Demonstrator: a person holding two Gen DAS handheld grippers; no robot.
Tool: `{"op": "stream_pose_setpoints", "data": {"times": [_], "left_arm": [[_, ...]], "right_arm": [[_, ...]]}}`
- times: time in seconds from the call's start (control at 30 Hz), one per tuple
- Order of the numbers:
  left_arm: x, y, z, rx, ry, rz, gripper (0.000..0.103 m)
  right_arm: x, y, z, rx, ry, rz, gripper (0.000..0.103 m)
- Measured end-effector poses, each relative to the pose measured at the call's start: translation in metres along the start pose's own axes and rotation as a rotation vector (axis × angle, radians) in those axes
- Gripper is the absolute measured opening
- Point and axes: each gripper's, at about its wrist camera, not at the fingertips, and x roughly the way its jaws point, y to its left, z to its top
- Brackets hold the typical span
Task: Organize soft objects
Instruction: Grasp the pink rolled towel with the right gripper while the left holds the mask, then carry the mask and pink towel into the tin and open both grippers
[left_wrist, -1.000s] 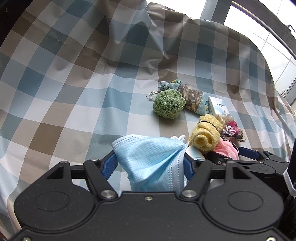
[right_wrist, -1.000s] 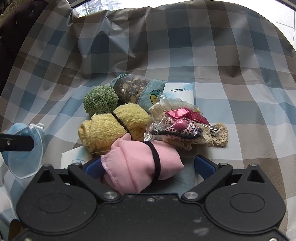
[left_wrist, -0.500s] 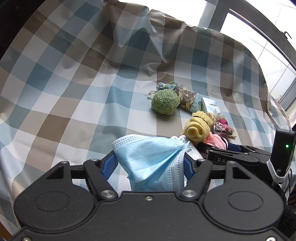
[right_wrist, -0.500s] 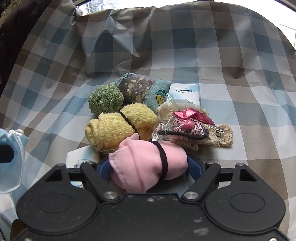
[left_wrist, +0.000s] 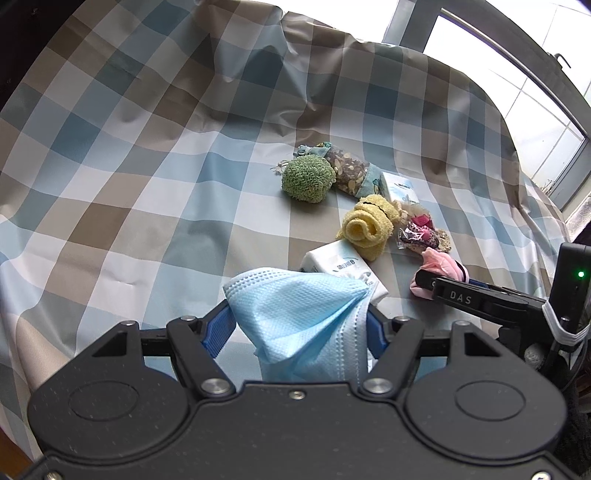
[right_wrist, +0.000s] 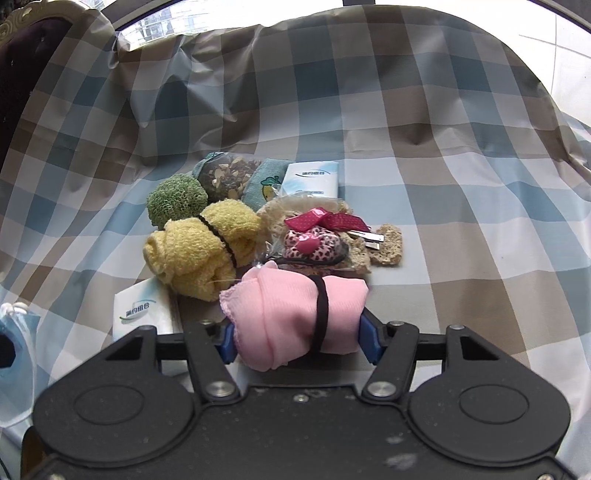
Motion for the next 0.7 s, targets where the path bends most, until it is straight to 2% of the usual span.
{"op": "stream_pose_setpoints", "data": {"times": [0.4, 0.7], "left_arm": [[-0.025, -0.017, -0.026, 0.004, 0.001, -0.025, 0.066], [-0.043, -0.025, -0.05, -0.043, 0.013, -0.042, 0.066]], "right_arm": [[-0.055, -0.022, -0.026, 0.071, -0.041, -0.041, 0.06], [-0.124, -0.028, -0.048, 0.078, -0.148, -0.051, 0.06]]}}
